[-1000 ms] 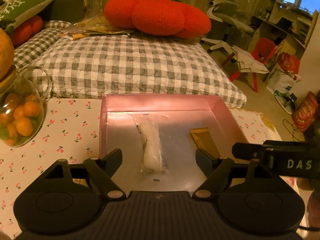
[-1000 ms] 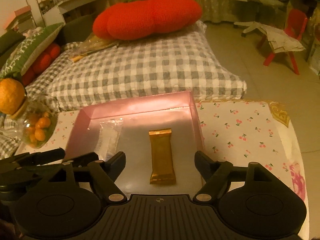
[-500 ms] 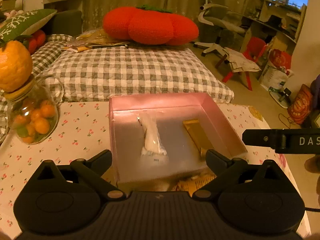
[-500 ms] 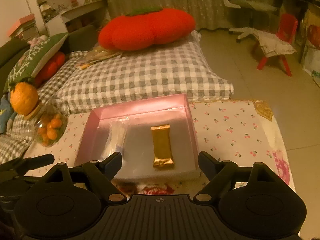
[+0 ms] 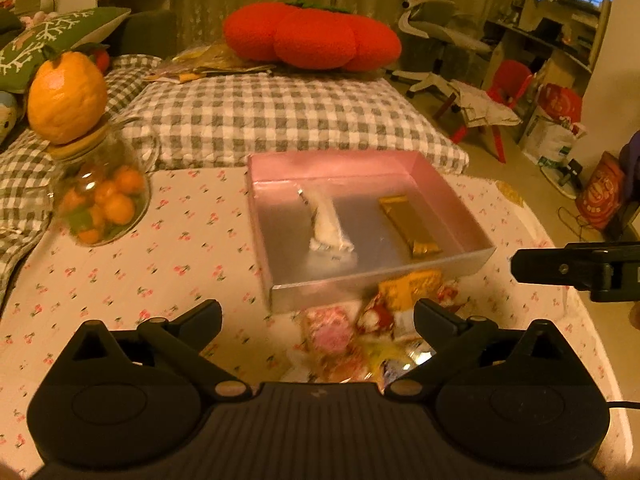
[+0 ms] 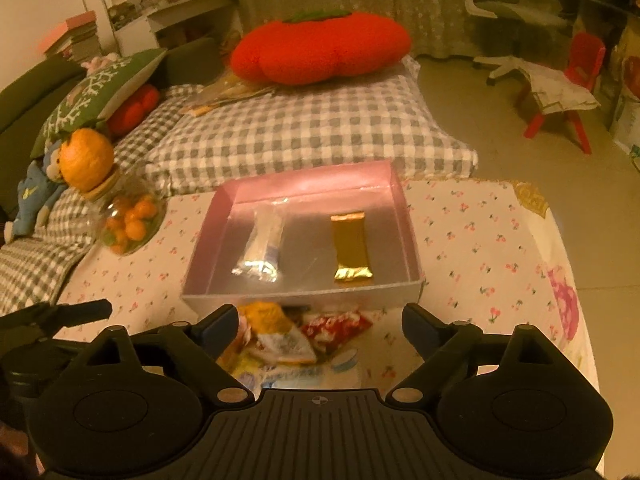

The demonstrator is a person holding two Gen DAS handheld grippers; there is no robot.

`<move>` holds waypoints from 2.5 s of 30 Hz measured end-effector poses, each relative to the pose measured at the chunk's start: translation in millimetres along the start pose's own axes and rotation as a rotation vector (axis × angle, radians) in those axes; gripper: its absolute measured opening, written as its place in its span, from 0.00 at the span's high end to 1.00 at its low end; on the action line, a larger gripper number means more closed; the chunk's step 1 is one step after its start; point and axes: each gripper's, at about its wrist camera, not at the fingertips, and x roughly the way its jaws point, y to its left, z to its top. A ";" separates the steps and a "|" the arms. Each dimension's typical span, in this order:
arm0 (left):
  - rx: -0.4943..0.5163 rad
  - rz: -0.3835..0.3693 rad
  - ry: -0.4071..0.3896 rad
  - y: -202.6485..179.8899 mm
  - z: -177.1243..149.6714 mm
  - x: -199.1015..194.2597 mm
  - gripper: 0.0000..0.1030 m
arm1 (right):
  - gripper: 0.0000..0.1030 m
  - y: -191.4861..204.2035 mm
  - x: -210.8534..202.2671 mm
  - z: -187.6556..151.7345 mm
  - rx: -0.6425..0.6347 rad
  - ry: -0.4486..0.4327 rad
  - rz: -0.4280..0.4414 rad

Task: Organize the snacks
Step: 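Grasp the chocolate wrapper with the left tool while the right tool grasps the red packet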

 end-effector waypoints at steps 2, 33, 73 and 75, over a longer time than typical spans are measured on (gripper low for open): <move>0.004 0.007 0.006 1.9 -5.2 -2.1 0.01 | 0.11 3.4 -2.1 -5.9 -0.015 -0.003 -0.003; -0.020 0.021 0.020 56.9 -88.4 -8.4 0.01 | 0.08 9.6 7.0 -92.7 -0.111 -0.050 -0.017; 0.072 0.041 0.056 82.1 -113.8 4.5 0.11 | 0.04 80.8 57.4 -146.6 -0.357 0.109 0.081; 0.078 0.044 0.059 80.7 -113.4 4.7 0.11 | 0.04 83.3 58.3 -148.3 -0.370 0.102 0.066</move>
